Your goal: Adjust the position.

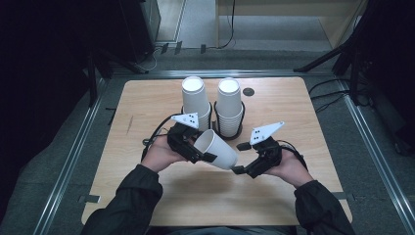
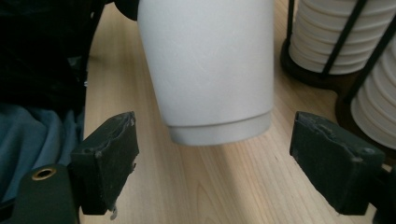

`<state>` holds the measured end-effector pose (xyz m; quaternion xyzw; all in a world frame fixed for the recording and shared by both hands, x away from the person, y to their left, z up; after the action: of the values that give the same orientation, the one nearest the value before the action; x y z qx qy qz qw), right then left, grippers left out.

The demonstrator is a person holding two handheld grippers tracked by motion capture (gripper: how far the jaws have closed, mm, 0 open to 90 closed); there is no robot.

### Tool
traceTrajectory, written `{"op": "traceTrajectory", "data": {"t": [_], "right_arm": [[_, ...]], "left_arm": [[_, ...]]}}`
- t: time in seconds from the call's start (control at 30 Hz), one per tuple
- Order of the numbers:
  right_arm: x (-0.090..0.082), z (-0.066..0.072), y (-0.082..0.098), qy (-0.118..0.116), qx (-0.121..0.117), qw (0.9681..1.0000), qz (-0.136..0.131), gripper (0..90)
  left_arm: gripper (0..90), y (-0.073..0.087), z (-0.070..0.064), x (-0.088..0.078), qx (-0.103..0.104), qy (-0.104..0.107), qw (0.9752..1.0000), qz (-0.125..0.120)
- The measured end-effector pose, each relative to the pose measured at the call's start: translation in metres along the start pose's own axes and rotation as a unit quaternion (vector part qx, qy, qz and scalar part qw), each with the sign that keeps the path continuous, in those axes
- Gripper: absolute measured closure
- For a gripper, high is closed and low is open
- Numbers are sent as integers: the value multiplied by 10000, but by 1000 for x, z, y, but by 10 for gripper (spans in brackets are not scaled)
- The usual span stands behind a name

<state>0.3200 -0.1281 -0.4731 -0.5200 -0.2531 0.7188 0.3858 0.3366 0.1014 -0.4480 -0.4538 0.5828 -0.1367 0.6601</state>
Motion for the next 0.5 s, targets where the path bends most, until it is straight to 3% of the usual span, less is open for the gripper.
{"op": "traceTrajectory", "data": {"t": [0.27,0.4,0.5], "right_arm": [[0,-1,7,109,84,9999,75,160],[2,-3,9,195,106,9997,138,160],[2,-3,10,257,93,9995,140,160]], "left_arm": [[150,1,2,13,253,-243,9982,480],[150,1,1,19,388,-269,9962,729],[150,1,0,21,459,-277,9955,782]]}}
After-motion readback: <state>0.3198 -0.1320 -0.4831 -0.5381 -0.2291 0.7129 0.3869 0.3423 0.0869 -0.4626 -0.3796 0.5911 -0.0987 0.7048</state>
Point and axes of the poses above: each handheld gripper's, and its own axes: x roughly forward along the jaws, y roughly out of its underside, z roughly to its left, the point moved 3 cm from there along x, roughly forward along the jaws, and after that the axes turned 14 degrees about -y, right-handed, at the moved point
